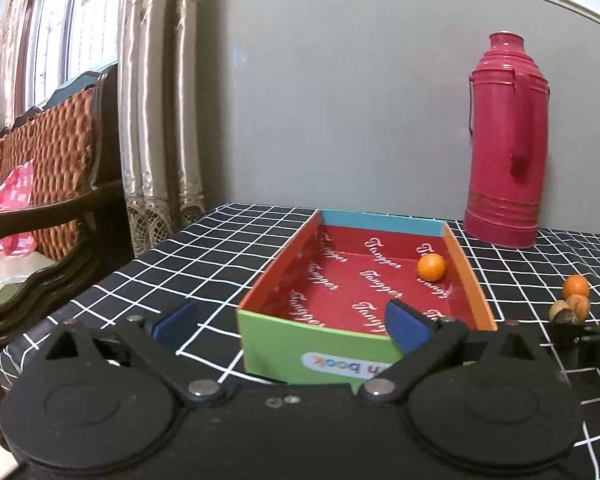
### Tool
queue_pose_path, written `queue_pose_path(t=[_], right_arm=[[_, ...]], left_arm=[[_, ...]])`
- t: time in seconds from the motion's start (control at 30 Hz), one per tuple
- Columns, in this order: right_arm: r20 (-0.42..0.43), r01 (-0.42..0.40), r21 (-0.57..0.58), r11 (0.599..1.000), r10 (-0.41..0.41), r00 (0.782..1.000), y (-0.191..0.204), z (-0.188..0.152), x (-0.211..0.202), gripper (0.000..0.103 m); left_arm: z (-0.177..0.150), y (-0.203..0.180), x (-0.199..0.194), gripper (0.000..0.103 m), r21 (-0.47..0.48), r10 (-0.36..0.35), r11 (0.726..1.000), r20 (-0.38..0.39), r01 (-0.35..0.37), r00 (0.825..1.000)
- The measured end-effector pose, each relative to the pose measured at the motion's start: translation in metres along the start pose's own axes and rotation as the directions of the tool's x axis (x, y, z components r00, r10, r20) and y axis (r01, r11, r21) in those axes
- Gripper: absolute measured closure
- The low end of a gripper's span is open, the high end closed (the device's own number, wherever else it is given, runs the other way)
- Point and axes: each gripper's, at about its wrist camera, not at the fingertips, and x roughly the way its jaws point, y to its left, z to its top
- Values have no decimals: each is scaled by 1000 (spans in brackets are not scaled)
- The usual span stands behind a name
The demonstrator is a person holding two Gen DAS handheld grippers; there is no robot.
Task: Organize fruits
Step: 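Carry the orange over the box and release it with the left gripper, then grasp a dark round fruit with the right gripper and lift it, then lower the dark fruit into the box and open the right gripper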
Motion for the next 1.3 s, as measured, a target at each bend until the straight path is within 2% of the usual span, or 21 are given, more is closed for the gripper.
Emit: queue_pose_path(t=[0.13,0.17,0.2,0.23,0.3,0.57,0.8,0.93,1.07,1.13,1.2,1.3], right_arm=[[-46,-2,54,999,4,999,-4,2,14,29],[-56,0,60,998,4,998,-5,3,17,34],[-73,-1,69,998,6,997,-6,3,20,61],[-92,4,78,997,3,996,-7,3,24,64],[-89,8,78,997,-1,996,-6,4,25,64],[65,-61,76,995,56,996,17,17,6,64],[210,-192,-4,981,189,959,71,28,-6,64],[205,-235,-62,970,243,948,104,27,0,64],[190,-242,-57,969,249,950,116,27,11,64],[181,-213,-67,975,222,958,119,26,18,47],[227,-207,-63,976,216,950,117,23,13,12],[272,-186,-37,982,189,944,107,24,6,10]], left_arm=[[0,11,0,9,-16,11,1000,-3,-11,1000],[0,14,0,9,-20,14,1000,-4,-14,1000],[0,16,0,9,-22,17,1000,-3,-17,1000],[0,18,0,9,-24,20,1000,-1,-20,1000],[0,21,-1,9,-27,25,999,3,-25,1000],[-1,48,-3,9,-51,72,996,6,-72,997],[-3,65,-7,9,-58,105,993,0,-104,995],[-5,74,-8,9,-56,118,991,-7,-119,993],[-5,81,-9,9,-66,127,990,-15,-127,992],[-5,82,-9,9,-69,126,990,-16,-126,992],[-5,82,-10,9,-66,123,990,-14,-124,992],[-5,79,-10,9,-72,117,990,-14,-118,993]])
